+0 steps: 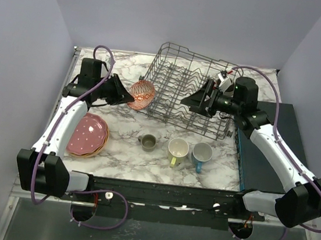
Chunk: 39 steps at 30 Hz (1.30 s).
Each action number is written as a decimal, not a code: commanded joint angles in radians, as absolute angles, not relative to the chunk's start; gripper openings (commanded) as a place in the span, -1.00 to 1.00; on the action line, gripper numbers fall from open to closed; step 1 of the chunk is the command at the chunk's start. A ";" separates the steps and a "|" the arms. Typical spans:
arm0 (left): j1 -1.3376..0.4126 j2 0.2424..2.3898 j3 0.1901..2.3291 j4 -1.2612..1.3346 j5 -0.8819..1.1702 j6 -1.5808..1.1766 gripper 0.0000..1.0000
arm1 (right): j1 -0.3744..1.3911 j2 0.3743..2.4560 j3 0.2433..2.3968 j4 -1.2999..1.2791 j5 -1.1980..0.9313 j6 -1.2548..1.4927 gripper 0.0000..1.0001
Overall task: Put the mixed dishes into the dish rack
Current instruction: Turn the bowl upside down on the dish rack.
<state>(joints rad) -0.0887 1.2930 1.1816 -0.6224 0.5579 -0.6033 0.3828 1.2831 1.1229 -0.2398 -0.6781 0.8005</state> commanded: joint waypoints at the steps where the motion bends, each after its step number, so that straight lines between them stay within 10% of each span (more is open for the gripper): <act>1: -0.098 1.249 1.177 -0.546 0.652 -0.648 -1.00 | 0.401 1.291 1.093 -0.120 -0.713 0.906 0.94; 39: -0.207 1.191 1.132 -0.400 0.687 -0.781 -1.00 | 0.549 1.413 1.103 0.252 -0.690 1.129 1.00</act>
